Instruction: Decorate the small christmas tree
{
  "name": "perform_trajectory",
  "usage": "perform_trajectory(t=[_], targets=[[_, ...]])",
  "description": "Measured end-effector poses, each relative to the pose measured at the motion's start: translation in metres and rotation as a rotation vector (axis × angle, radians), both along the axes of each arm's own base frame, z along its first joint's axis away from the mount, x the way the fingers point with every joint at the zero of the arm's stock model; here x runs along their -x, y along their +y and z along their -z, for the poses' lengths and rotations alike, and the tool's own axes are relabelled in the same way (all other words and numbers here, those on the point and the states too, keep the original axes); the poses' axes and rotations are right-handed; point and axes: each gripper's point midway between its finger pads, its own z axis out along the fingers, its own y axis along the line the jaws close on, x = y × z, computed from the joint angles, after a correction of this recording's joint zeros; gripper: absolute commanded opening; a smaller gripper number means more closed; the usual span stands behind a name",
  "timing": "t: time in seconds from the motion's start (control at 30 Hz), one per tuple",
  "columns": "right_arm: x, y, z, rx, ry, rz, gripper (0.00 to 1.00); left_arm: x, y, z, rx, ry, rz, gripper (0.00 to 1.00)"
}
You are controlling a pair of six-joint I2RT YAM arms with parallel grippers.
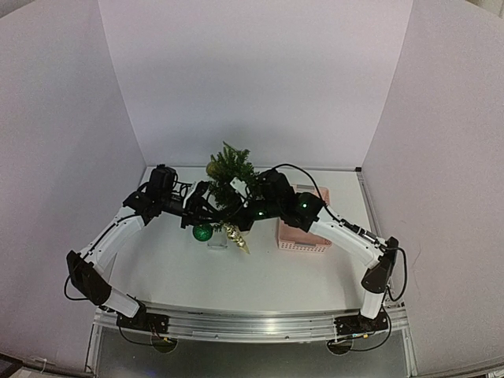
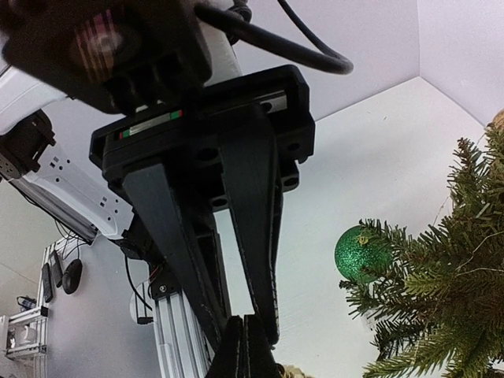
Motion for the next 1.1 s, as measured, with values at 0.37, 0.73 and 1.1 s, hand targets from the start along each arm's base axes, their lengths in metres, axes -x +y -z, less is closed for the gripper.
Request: perform_trajectory(t=[0.37, 0.73, 1.1], targets=[[-0.006, -0.005, -0.01, -0.028, -0.006, 0.016, 0.0, 0.003, -0.003, 0.007, -0.011, -0.015, 0.021, 0.24], [-0.005, -0.005, -0.011, -0.034, -0.001, 0.005, 0.0, 0.001, -0.004, 0.009, -0.019, -0.021, 0.01, 0.19], [-0.002, -0.005, -0.012, -0.038, 0.008, -0.012, 0.0, -0.006, -0.005, 0.011, -0.034, -0.029, -0.024, 0.01]])
